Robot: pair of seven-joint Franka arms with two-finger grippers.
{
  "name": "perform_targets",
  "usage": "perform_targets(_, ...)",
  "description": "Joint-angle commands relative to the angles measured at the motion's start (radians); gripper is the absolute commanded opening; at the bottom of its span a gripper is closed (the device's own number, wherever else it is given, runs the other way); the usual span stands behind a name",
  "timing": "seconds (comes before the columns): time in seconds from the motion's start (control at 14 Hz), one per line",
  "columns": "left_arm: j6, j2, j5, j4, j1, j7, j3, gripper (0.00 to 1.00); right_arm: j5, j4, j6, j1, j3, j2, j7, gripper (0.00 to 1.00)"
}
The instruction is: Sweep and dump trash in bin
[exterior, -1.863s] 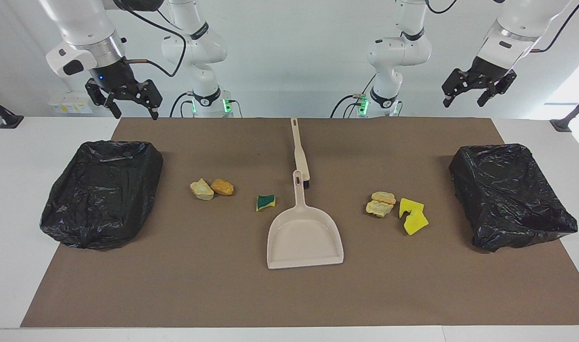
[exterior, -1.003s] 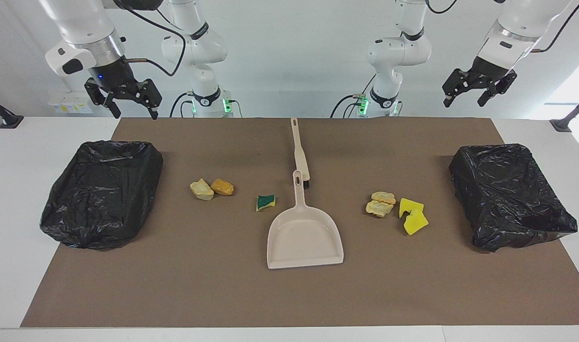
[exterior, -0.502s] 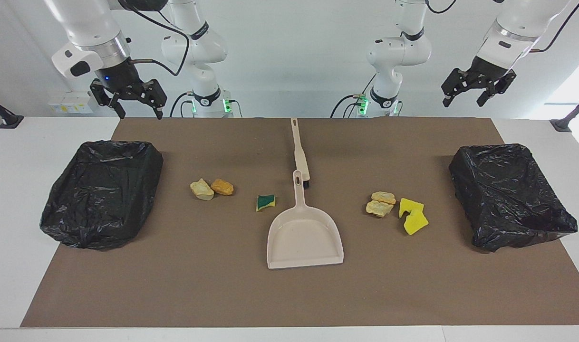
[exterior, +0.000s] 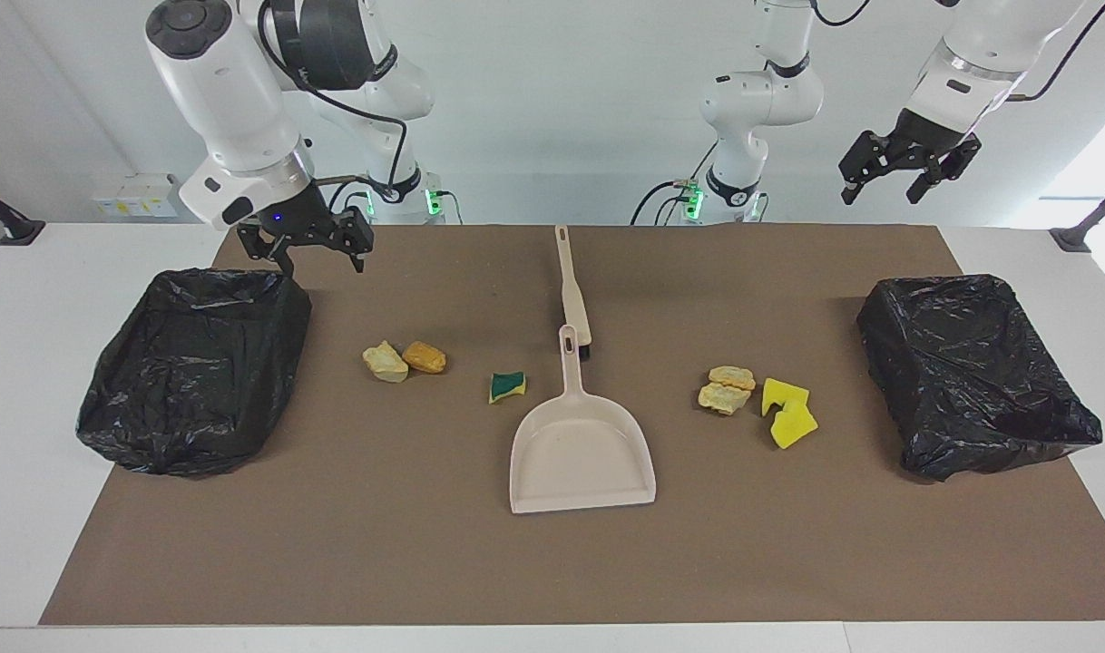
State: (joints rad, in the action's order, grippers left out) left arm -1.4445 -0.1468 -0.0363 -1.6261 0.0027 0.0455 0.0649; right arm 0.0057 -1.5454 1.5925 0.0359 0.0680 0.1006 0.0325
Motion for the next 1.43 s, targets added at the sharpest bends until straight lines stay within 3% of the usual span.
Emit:
perform_targets(0.0, -0.002, -0.025, -0.01, -0.026, -0.018, 0.014, -0.011, 1.0, 0.007, 0.016, 0.055, -0.004, 0.03, 0.05, 0.003, 1.0)
perform_targets(0.21, -0.004, -0.025, -0.011, -0.026, -0.018, 0.017, -0.011, 1.0, 0.004, 0.016, 0.136, 0.019, 0.076, 0.111, 0.073, 1.0)
perform_targets(1.0, 0.055, -0.059, -0.01, -0.06, -0.027, 0.019, 0.018, 1.0, -0.001, 0.016, 0.443, 0.235, 0.076, 0.295, 0.32, 1.0)
perform_targets(1.36, 0.044, -0.059, -0.01, -0.06, -0.026, 0.017, 0.016, 1.0, -0.018, 0.03, 0.524, 0.338, 0.072, 0.369, 0.399, 1.0)
